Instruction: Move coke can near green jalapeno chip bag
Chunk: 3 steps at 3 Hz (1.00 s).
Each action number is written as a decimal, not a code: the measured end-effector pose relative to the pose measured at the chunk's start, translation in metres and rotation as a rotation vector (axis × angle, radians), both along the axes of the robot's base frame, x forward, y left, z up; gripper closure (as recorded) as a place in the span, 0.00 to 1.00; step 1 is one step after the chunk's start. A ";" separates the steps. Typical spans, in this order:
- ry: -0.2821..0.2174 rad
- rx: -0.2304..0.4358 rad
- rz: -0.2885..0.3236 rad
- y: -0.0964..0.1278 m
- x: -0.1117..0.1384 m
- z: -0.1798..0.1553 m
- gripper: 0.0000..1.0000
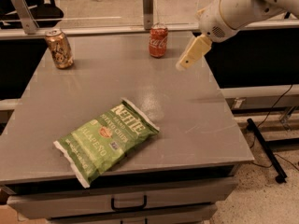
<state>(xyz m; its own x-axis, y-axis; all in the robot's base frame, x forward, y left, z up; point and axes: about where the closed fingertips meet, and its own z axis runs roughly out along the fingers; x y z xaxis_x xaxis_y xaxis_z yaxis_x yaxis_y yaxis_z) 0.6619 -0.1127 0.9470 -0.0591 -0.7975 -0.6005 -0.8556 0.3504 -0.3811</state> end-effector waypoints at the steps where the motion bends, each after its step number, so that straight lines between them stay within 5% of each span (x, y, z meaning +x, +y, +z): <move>1: 0.000 0.000 0.000 0.000 0.000 0.000 0.00; 3: -0.067 0.209 -0.050 0.023 0.062 -0.020 0.00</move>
Offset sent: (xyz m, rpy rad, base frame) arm 0.0551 0.0169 -0.0165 0.2196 -0.0874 -0.0420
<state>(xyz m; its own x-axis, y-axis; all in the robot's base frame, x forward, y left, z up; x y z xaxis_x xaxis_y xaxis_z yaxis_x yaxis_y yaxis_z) 0.7244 -0.0901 0.9272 -0.0499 -0.6523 -0.7563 -0.8104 0.4691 -0.3511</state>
